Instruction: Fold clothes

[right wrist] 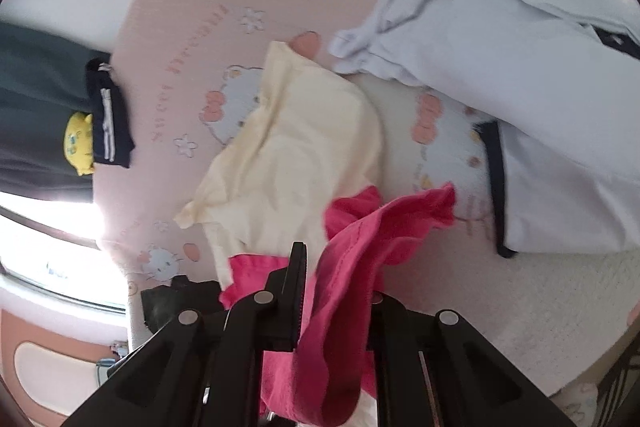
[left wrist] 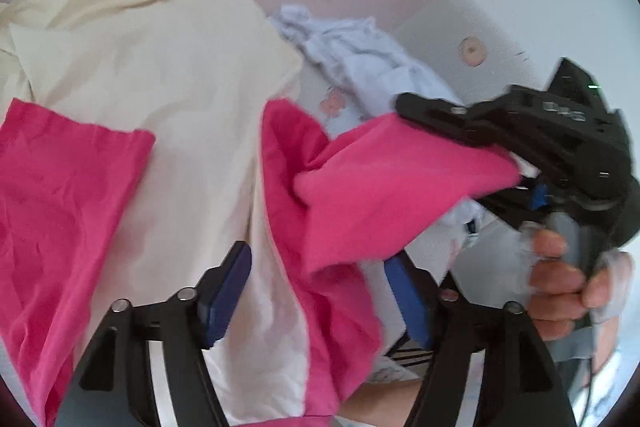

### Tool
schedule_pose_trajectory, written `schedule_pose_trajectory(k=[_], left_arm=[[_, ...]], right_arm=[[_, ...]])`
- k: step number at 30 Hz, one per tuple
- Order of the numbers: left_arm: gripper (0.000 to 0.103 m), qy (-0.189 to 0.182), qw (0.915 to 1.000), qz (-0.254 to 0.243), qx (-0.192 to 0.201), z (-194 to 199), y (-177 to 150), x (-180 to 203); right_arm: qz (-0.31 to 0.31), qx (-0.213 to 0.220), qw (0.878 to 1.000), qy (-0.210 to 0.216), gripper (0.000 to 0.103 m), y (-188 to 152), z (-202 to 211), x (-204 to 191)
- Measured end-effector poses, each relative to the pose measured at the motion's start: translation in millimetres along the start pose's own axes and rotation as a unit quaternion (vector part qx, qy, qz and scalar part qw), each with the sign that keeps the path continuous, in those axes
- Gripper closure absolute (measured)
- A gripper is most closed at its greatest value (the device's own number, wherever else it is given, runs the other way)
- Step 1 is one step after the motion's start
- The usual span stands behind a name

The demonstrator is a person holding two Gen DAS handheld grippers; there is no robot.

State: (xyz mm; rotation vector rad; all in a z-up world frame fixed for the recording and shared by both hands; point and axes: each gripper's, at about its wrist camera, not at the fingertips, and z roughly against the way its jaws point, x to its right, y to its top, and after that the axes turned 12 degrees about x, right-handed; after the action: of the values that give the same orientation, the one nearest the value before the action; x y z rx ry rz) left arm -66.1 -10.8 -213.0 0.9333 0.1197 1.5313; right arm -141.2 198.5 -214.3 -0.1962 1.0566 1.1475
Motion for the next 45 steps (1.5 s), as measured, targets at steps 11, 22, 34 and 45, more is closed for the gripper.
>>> schedule_pose_trajectory(k=[11, 22, 34, 45], left_arm=[[0.036, 0.026, 0.9959, -0.081, 0.031, 8, 15, 18], [0.09, 0.039, 0.9963, -0.066, 0.038, -6, 21, 2], [0.09, 0.055, 0.9974, -0.034, 0.033, -6, 12, -17], [0.081, -0.017, 0.9991, -0.035, -0.014, -5, 9, -11]], right_arm=[[0.081, -0.033, 0.994, 0.068, 0.092, -22, -17, -56], [0.069, -0.053, 0.995, 0.051, 0.075, -21, -27, -52], [-0.006, -0.03, 1.0, -0.004, 0.07, -3, -20, -16], [0.031, -0.048, 0.998, 0.018, 0.092, -11, -34, -34]])
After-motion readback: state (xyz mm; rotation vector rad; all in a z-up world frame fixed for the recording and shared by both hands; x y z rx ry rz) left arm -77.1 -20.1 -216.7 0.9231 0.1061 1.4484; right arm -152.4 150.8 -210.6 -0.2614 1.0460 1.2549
